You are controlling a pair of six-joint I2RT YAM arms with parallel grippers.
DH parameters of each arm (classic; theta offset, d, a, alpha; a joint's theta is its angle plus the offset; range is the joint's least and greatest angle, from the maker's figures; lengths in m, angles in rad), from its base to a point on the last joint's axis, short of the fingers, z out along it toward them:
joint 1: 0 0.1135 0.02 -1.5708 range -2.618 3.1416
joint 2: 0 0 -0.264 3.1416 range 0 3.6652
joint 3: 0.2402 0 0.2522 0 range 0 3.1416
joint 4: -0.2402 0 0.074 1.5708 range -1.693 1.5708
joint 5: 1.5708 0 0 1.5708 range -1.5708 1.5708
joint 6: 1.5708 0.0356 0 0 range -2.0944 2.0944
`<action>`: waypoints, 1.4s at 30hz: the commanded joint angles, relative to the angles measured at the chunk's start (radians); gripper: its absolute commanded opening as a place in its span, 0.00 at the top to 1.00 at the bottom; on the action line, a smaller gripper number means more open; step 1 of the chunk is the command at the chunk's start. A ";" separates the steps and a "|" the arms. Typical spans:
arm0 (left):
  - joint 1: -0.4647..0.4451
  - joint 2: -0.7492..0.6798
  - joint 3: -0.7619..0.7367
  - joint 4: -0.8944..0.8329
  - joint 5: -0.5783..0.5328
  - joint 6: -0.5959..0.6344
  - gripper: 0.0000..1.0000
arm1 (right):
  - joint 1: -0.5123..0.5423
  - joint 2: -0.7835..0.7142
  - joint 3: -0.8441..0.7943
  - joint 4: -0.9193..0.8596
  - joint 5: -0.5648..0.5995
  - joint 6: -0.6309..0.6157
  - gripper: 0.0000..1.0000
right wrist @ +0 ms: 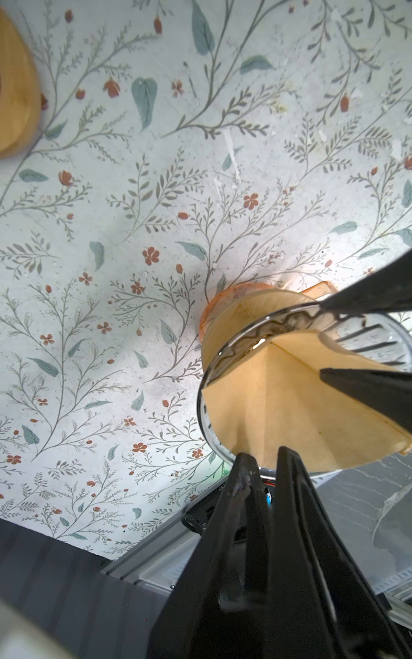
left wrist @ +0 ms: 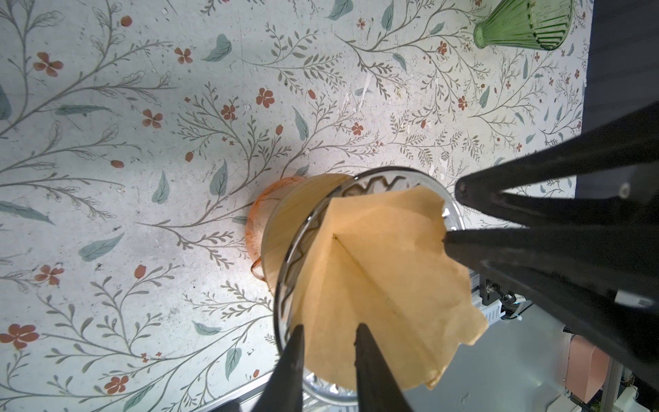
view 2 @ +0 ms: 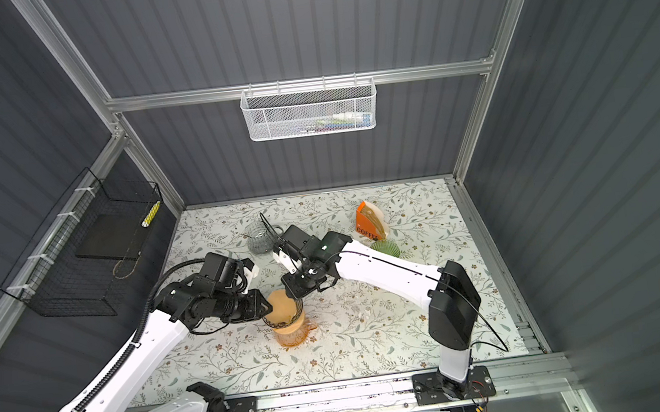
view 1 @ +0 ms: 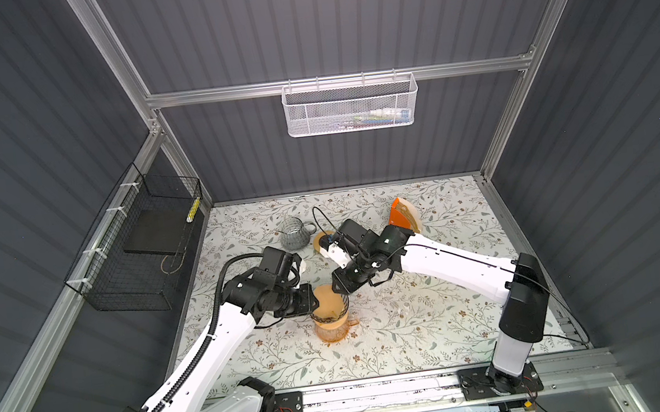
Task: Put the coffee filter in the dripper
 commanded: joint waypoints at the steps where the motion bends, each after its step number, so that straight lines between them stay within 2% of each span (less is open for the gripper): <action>1: -0.005 -0.002 0.013 -0.011 -0.006 0.010 0.73 | 0.018 -0.019 0.030 -0.036 0.041 -0.022 0.72; 10: -0.005 -0.002 0.014 -0.012 -0.006 0.010 0.73 | 0.026 -0.009 0.021 -0.028 0.020 -0.020 0.93; 14: -0.005 -0.002 0.013 -0.014 -0.008 0.007 0.73 | 0.027 -0.004 0.000 -0.028 0.032 -0.017 0.96; 31: -0.005 0.003 0.020 -0.018 -0.010 0.008 0.73 | 0.029 -0.012 -0.004 -0.072 0.119 -0.030 0.97; 35: -0.005 0.004 0.022 -0.016 -0.012 0.009 0.73 | 0.060 -0.013 0.051 -0.109 0.171 -0.057 0.96; 42: -0.005 0.004 0.022 -0.016 -0.013 0.007 0.73 | 0.089 -0.005 0.100 -0.124 0.160 -0.065 0.96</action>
